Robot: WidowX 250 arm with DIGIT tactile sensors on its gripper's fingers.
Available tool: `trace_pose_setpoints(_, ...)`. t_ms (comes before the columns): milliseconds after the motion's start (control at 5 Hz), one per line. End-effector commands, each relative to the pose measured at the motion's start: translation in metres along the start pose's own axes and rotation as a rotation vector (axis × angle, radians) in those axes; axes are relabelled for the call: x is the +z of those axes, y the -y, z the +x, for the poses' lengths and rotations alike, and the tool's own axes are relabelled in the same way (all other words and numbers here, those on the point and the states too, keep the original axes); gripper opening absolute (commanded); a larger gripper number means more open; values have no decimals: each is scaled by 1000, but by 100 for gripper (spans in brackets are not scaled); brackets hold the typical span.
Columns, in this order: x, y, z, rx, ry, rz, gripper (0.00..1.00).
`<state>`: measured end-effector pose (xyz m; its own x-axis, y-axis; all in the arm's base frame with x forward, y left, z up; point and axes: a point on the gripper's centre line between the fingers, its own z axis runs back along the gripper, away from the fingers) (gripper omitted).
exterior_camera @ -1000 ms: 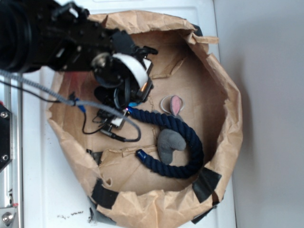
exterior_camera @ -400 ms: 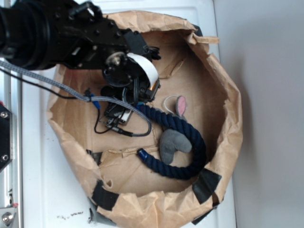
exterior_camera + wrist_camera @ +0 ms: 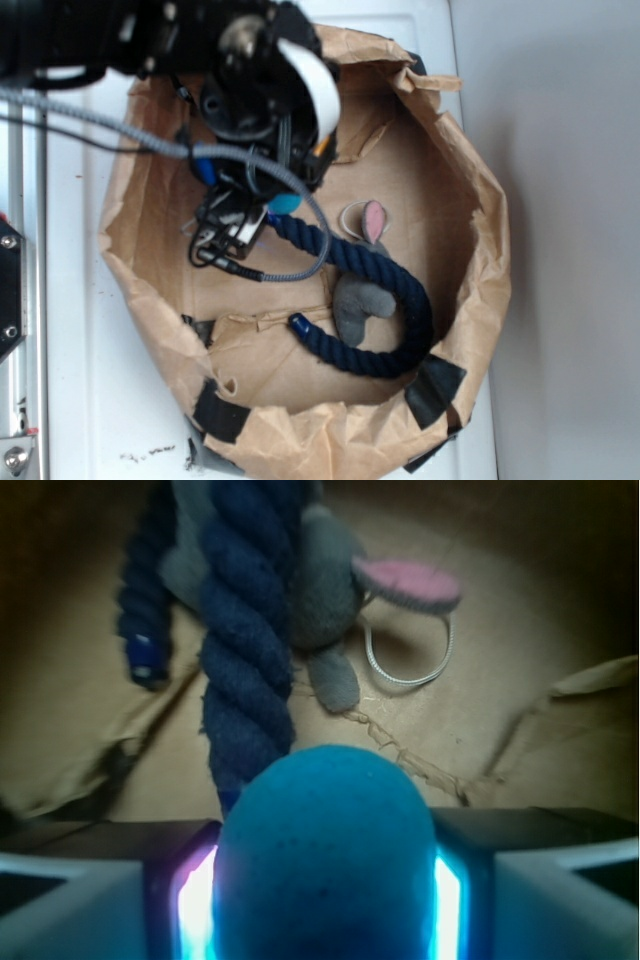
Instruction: Grab the blue ball.
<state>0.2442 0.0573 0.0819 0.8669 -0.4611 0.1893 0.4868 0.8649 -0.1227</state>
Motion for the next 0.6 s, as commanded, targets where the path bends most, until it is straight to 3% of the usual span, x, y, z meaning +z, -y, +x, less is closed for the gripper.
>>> trace_pose_setpoints(0, 42, -4, 10, -5, 79, 31, 0)
trace_pose_setpoints(200, 43, -4, 11, 17, 102, 17, 0)
trace_pose_setpoints(400, 30, 2, 17, 5, 143, 104, 46)
